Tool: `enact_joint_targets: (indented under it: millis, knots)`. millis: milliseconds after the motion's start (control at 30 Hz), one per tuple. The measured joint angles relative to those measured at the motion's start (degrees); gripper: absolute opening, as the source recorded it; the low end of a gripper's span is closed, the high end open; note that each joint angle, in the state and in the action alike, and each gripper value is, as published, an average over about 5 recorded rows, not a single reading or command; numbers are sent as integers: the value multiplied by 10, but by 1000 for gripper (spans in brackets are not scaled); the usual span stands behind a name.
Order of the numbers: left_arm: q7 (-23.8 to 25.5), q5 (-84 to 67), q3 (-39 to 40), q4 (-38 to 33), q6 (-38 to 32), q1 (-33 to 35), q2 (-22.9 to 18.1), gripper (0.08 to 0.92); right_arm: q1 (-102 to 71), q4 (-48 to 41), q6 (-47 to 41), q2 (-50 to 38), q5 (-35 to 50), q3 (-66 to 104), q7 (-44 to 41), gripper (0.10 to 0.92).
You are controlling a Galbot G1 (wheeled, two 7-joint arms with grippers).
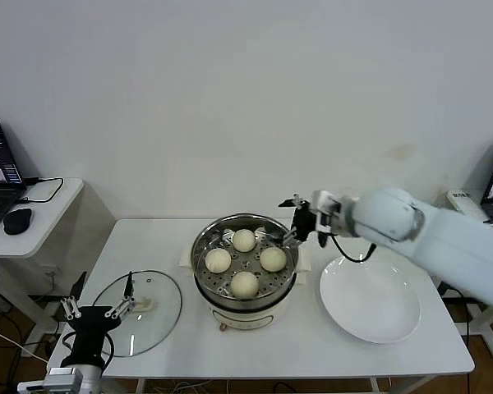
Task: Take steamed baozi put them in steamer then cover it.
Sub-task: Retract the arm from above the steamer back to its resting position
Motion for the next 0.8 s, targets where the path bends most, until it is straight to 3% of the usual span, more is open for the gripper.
enact_joint_targets:
  millis: [267, 567, 800]
  knots:
    - [-6, 15, 12, 12, -5, -5, -6, 823, -300, 29, 144, 22, -58, 289, 76, 823]
    - [9, 71, 16, 32, -16, -9, -4, 823, -588, 16, 291, 177, -139, 576, 68, 823]
    - [7, 186, 7, 62, -26, -13, 2, 823, -738, 15, 347, 302, -175, 724, 41, 823]
